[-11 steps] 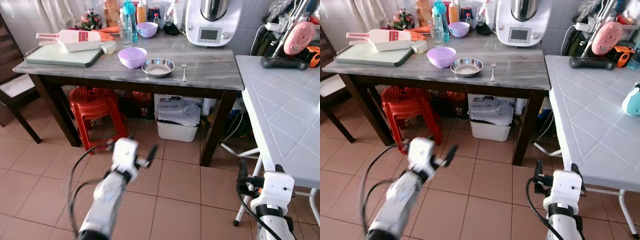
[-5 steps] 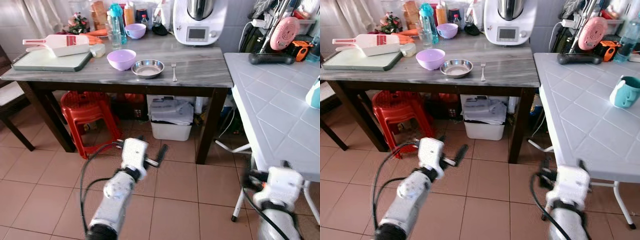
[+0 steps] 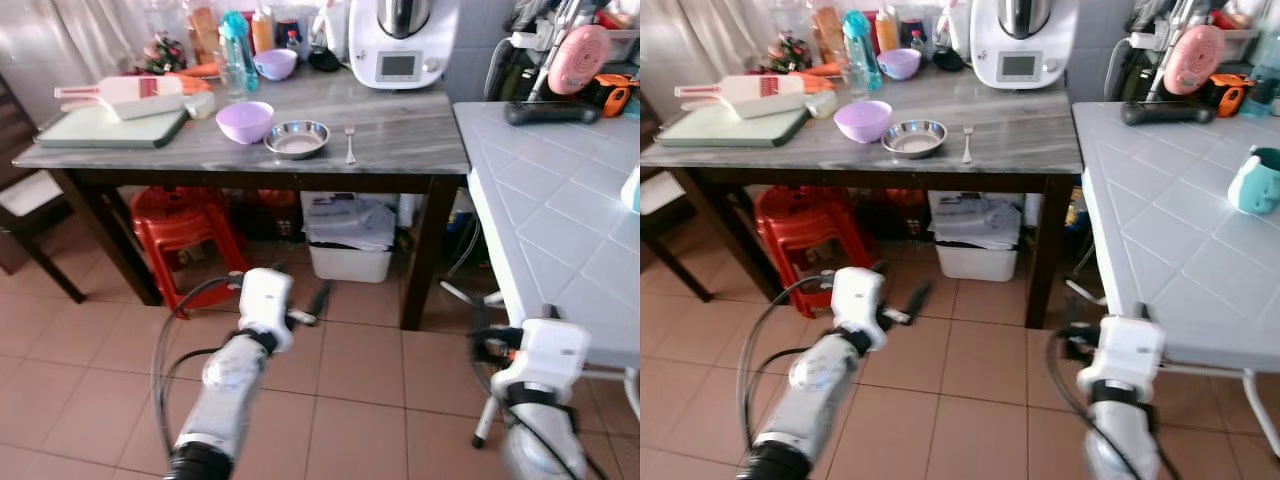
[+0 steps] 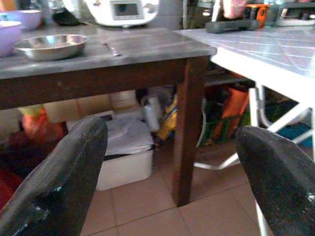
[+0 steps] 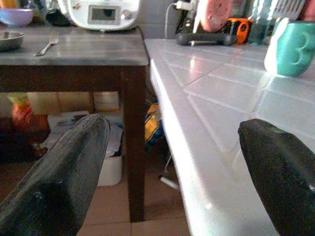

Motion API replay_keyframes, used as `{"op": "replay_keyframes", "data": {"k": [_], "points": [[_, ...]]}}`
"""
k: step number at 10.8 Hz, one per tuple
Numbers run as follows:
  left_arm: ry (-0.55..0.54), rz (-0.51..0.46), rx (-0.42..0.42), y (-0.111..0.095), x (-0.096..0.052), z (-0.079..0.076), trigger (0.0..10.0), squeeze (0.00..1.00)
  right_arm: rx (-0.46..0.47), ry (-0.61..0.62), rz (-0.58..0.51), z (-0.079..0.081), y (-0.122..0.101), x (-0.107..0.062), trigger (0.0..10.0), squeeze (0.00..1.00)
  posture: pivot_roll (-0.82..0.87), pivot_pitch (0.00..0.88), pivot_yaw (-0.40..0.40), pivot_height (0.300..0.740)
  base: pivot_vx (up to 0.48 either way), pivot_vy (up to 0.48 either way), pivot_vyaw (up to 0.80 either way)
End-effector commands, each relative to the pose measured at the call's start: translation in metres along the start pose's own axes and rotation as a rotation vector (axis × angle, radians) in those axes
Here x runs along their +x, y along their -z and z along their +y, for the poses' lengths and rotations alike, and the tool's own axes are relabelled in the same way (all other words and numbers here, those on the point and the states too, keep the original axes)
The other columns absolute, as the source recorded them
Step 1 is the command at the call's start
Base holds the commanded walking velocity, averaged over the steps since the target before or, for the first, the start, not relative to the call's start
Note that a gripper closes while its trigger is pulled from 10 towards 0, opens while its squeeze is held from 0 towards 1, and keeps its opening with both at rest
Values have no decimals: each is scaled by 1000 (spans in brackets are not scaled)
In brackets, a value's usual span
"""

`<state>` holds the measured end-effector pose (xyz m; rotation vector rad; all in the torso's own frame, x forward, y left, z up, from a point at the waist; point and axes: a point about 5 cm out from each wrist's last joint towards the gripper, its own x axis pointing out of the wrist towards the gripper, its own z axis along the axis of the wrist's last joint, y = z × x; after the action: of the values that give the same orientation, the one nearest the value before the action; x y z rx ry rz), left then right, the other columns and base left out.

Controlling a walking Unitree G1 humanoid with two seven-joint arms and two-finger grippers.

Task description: Setting the table

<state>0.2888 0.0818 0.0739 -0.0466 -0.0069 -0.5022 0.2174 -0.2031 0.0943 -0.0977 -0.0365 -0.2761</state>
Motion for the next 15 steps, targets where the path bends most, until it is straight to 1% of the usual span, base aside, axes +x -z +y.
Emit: {"op": "replay_keyframes", "data": {"k": [1,3,4,5,6,9,13,15], "points": [[-17,8,15,-1,-2,8,10000,0,13,-12,-14,4,-4,2,10000,0,-58,0,90,740,0,-281,0],[-39,5,9,-4,0,12,10000,0,19,-24,-21,10,-6,8,10000,0,-51,0,79,740,0,-392,0],[-42,1,9,-5,0,12,10000,0,13,-26,-32,11,-9,10,10000,0,-47,0,75,740,0,-461,0],[-52,-11,8,-9,3,13,10000,0,9,-27,-65,12,-16,15,10000,0,-43,0,69,740,0,-458,0],[-56,-12,6,-10,4,14,10000,0,8,-32,-66,13,-16,16,10000,0,-43,0,65,740,0,-326,0],[-52,-3,0,-7,4,11,10000,0,6,-25,-63,10,-16,17,10000,0,-51,0,65,740,0,-415,0],[-39,0,-1,-7,6,7,10000,0,6,-10,-61,8,-16,18,10000,0,-57,0,75,740,0,-326,0],[-36,4,1,-6,6,8,10000,0,7,-7,-56,10,-15,16,10000,0,-60,0,76,740,0,-394,0]]}}
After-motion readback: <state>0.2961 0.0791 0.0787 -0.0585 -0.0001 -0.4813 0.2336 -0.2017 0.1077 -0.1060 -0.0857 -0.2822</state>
